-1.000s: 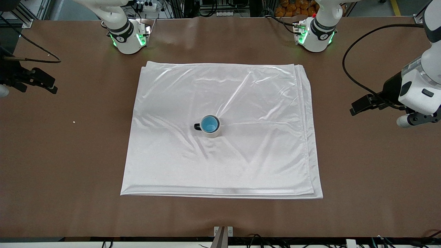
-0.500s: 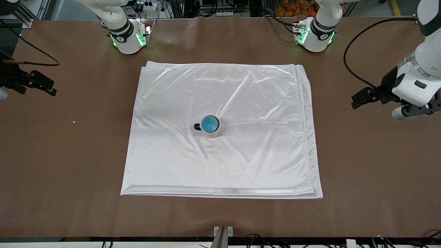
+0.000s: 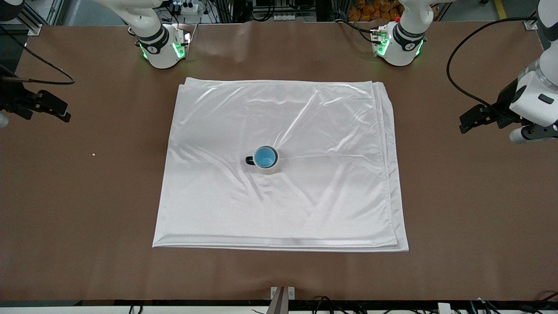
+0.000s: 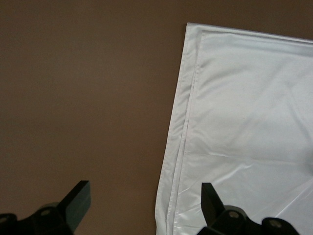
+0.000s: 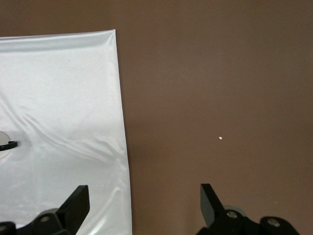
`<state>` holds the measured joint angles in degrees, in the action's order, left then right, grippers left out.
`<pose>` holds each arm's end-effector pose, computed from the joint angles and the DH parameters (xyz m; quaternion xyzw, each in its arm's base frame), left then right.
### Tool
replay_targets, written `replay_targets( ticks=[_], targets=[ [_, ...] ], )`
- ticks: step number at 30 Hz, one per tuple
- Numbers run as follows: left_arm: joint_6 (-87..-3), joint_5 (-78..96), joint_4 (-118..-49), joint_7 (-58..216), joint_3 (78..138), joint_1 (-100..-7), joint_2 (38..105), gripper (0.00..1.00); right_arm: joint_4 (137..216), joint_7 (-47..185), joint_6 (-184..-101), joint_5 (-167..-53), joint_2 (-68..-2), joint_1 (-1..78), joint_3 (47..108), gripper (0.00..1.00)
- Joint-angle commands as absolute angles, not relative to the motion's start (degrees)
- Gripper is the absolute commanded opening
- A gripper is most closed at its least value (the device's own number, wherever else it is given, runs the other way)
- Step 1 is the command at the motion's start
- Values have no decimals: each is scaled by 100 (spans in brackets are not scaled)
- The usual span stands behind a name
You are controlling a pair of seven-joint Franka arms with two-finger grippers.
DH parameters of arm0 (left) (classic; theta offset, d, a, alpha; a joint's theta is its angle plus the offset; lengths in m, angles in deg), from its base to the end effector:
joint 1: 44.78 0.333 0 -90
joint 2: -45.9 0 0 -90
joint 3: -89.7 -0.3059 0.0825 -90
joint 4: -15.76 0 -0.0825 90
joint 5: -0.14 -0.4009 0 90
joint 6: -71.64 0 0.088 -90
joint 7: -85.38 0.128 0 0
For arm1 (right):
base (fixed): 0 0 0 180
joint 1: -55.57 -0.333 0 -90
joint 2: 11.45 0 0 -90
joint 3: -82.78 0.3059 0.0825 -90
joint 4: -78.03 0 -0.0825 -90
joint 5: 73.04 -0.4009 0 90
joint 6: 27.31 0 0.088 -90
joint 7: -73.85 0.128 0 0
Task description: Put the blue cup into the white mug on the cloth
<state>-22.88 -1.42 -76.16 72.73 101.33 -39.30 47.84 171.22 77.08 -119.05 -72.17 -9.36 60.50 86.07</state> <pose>0.5848 -0.0581 0.5647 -0.9984 -0.0558 -0.0077 0.0090 0.5629 -0.0175 0.5895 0.9991 -0.0423 0.0057 0.0086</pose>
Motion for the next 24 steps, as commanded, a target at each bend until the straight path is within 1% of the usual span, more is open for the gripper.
replay_targets(
  ticks=[1,10,24],
  targets=[
    [-2363,-258,-7794,7597,10130,-3924,4625,100,16978,7798,-11828,-7225,-1022,6137,8673,100],
    [-2363,-513,-7715,7641,10139,-3933,4660,100,16996,7798,-11828,-7233,-1022,6137,8673,100],
    [-2363,-417,-7697,7650,10165,-3924,4625,100,17013,7798,-11828,-7233,-1031,6129,8673,100]
  ],
)
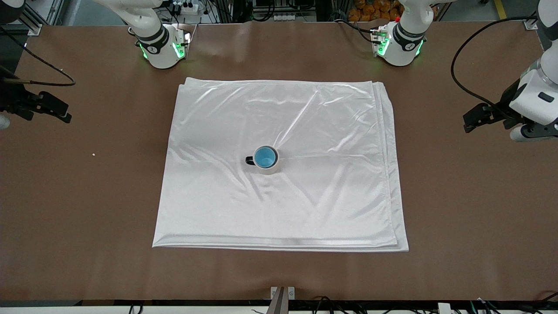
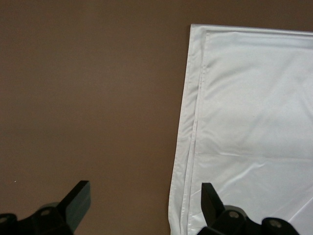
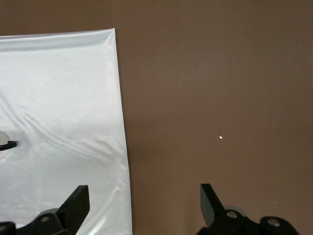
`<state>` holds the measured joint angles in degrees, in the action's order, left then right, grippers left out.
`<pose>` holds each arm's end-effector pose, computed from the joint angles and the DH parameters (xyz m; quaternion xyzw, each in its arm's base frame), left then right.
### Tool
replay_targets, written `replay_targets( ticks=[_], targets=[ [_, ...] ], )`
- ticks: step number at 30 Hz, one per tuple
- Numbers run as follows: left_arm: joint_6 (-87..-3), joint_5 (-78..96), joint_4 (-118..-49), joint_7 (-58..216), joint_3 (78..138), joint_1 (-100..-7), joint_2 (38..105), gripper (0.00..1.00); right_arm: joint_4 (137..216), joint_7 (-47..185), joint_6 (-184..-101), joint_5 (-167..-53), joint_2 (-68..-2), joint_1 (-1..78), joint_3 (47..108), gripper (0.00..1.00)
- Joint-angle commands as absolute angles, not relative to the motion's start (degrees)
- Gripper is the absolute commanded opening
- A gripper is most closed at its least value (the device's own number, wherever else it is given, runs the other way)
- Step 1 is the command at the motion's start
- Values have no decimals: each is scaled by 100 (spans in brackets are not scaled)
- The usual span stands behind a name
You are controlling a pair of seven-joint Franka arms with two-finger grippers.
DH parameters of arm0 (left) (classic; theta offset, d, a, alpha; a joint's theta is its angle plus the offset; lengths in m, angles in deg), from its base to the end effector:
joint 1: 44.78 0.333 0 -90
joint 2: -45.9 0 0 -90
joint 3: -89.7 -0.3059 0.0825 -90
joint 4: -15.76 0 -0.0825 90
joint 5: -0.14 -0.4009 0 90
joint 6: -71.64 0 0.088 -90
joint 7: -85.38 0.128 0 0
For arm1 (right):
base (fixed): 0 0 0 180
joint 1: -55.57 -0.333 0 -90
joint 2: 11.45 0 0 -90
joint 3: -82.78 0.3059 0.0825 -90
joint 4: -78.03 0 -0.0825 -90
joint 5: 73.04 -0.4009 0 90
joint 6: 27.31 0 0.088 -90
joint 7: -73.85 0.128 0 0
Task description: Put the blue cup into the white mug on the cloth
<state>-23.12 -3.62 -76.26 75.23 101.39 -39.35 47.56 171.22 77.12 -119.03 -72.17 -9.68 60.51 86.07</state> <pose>0.5845 -0.0547 0.5672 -0.9990 -0.0316 -0.0139 0.0281 0.5642 -0.0177 0.5863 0.9990 -0.0427 0.0027 0.0084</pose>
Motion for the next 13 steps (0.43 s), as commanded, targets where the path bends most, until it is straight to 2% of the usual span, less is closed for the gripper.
replay_targets(
  ticks=[1,13],
  targets=[
    [-2363,-382,-7706,7650,10165,-3907,4625,100,17013,7798,-11828,-7233,-1031,6129,8673,100],
    [-2354,-206,-7706,7650,10174,-3907,4581,100,17022,7798,-11828,-7233,-1057,6129,8673,100]
  ],
)
